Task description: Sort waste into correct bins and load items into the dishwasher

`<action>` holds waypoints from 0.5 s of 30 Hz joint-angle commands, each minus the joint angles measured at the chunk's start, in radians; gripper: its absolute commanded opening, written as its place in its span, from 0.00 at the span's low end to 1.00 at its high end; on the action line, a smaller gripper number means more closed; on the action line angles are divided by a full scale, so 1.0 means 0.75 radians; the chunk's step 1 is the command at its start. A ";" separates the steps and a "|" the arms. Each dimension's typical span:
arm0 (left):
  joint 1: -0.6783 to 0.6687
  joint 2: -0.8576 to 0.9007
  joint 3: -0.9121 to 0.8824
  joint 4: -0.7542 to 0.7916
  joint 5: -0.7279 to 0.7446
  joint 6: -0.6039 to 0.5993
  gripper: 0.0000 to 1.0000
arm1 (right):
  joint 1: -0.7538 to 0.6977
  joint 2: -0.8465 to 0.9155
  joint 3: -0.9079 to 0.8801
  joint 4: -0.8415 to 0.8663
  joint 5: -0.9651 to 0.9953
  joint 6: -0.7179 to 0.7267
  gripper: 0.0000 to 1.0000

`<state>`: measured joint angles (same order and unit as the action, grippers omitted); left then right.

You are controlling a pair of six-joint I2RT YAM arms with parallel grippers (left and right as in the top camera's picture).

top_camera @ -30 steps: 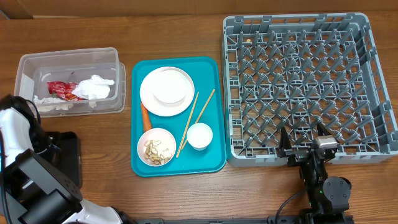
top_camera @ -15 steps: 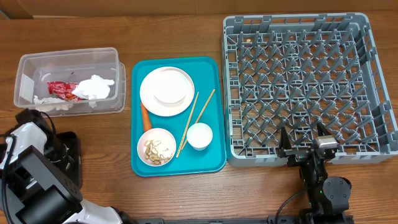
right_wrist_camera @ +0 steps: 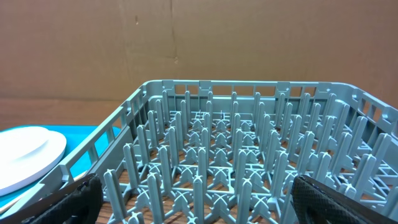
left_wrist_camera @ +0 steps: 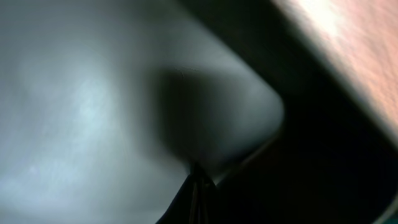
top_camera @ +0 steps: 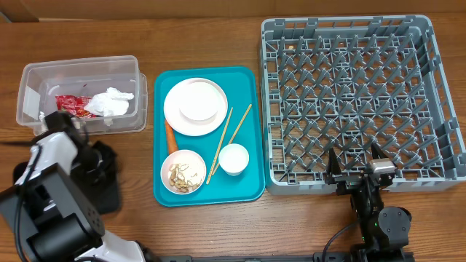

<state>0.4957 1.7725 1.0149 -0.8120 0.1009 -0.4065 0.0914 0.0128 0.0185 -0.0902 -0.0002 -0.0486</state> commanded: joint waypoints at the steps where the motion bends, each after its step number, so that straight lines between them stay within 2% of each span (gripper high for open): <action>1: -0.127 -0.035 -0.016 0.026 0.036 0.049 0.04 | -0.005 -0.013 -0.014 0.008 -0.003 -0.002 1.00; 8: -0.290 -0.035 -0.016 0.053 0.031 0.049 0.04 | -0.005 -0.013 -0.014 0.008 -0.003 -0.002 1.00; 15: -0.364 -0.035 -0.016 0.064 0.031 0.050 0.04 | -0.005 -0.013 -0.014 0.008 -0.003 -0.002 1.00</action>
<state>0.2413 1.7725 1.0145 -0.7742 0.1127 -0.3882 0.0914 0.0128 0.0185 -0.0895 0.0002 -0.0486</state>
